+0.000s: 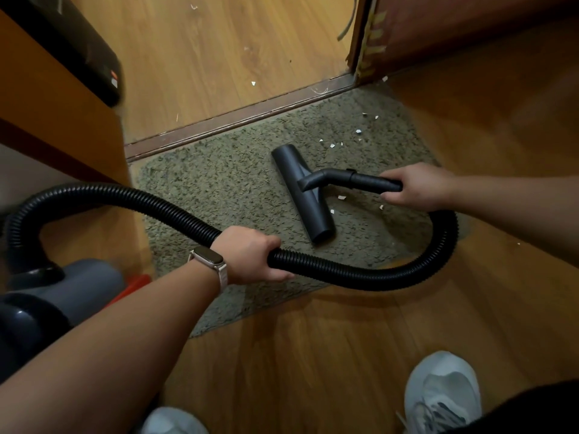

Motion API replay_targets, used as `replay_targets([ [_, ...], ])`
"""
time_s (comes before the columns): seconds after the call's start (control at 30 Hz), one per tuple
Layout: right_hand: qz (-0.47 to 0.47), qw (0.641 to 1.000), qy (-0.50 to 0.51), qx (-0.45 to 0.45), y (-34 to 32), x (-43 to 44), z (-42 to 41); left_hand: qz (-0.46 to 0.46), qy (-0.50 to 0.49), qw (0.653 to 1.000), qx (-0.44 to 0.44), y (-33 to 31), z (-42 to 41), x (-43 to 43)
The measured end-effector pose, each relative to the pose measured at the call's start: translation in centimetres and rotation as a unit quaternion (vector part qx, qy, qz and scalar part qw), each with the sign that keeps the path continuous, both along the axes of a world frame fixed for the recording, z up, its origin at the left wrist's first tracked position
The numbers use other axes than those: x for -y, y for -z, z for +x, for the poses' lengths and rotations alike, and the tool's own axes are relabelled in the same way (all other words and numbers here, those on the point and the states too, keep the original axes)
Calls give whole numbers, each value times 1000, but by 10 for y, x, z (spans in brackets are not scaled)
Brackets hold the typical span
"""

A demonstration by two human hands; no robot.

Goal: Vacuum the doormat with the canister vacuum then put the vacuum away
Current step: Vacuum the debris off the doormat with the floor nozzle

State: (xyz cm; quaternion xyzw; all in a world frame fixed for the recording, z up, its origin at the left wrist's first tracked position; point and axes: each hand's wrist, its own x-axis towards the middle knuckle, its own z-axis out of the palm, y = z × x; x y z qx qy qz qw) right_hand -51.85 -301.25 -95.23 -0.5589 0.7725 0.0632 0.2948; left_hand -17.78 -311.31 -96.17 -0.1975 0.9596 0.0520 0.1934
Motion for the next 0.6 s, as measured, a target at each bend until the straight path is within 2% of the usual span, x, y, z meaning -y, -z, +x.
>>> replay_targets([
  [0.2,8,999,-39,7,0,3,10,3,16,1000,8,2,1,-1],
  [0.47,-27,998,54,-3,-1,5,-11,4,0,1000,-6,4,-2,1],
  [0.6,-25,997,70,-2,4,8,-10,9,0,1000,4,6,-2,2],
])
